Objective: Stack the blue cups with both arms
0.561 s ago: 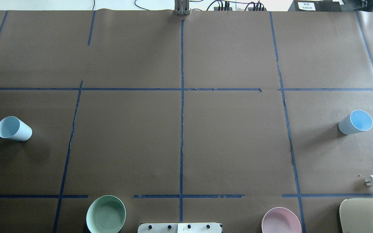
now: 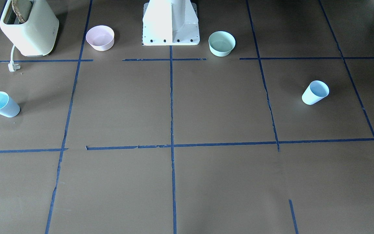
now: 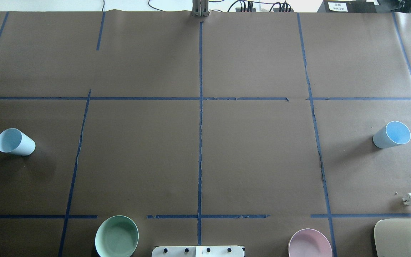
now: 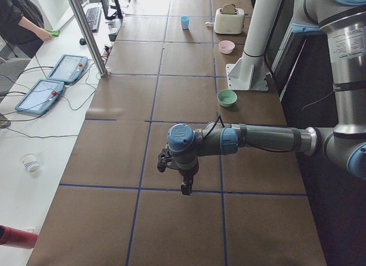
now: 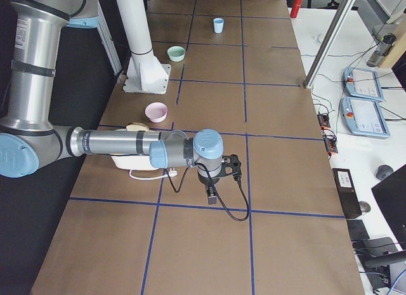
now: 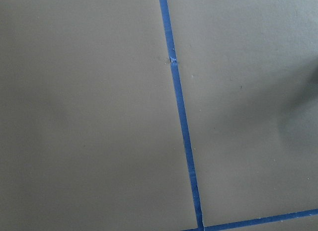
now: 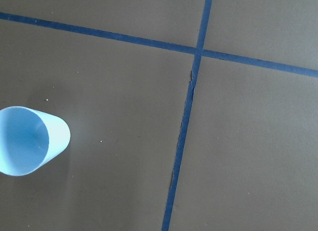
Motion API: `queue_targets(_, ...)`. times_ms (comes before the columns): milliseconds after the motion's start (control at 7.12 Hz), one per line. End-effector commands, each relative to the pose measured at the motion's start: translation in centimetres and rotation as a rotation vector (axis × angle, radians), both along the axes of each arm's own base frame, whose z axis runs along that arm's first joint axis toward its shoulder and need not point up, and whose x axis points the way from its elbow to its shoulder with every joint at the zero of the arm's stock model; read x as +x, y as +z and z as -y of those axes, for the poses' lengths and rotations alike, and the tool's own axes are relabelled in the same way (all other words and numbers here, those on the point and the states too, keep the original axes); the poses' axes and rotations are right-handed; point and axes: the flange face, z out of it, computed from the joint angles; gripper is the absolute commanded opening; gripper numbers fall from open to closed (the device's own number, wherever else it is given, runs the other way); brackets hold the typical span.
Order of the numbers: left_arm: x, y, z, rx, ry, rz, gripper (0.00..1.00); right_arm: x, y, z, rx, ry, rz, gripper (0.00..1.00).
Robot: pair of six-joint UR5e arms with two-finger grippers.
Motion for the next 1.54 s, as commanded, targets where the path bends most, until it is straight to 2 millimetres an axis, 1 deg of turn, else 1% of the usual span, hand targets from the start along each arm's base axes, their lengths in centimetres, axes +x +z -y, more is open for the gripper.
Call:
queue_targets(0,0.3,-4.3,6.3,0.172,-0.001,-0.008,1.00,-0.2,-1.5,1.0,0.032,-0.002,0.004,1.00)
queue_targets(140,0.5,-6.1,7.7,0.198,-0.004,-0.021,1.00,-0.2,-1.6,1.0,0.033,-0.002,0.012,1.00)
queue_targets(281,0.7,-6.6,7.7,0.123,-0.099,-0.020,1.00,-0.2,-1.7,1.0,0.034,-0.003,0.012,1.00)
queue_targets(421,3.6,-7.6,8.0,0.129,-0.109,-0.025,1.00,-0.2,-1.5,0.9,0.031,-0.003,0.013,1.00)
queue_targets(561,6.0,-6.0,6.8,0.134,-0.103,-0.034,1.00,-0.2,-1.4,0.8,0.029,-0.003,0.013,1.00)
queue_targets(702,9.4,-6.3,6.3,0.096,-0.165,-0.062,1.00,-0.2,-1.4,0.7,0.029,-0.003,0.013,1.00)
queue_targets(842,13.6,-6.8,5.9,0.059,-0.241,-0.047,1.00,-0.3,-1.4,0.8,0.029,-0.005,0.013,1.00)
queue_targets(982,16.9,-6.4,5.0,0.042,-0.290,-0.025,1.00,-0.2,-1.4,0.7,0.029,-0.003,0.013,1.00)
queue_targets(1123,20.5,-6.4,4.0,0.003,-0.303,-0.045,1.00,-0.2,-1.4,0.7,0.029,-0.003,0.013,1.00)
queue_targets(1263,22.9,-5.7,3.3,0.001,-0.301,-0.037,1.00,-0.3,-1.4,0.8,0.029,-0.005,0.013,1.00)
queue_targets(1404,23.9,-4.9,2.9,0.002,-0.284,-0.037,1.00,-0.3,-1.4,0.7,0.028,-0.005,0.013,1.00)
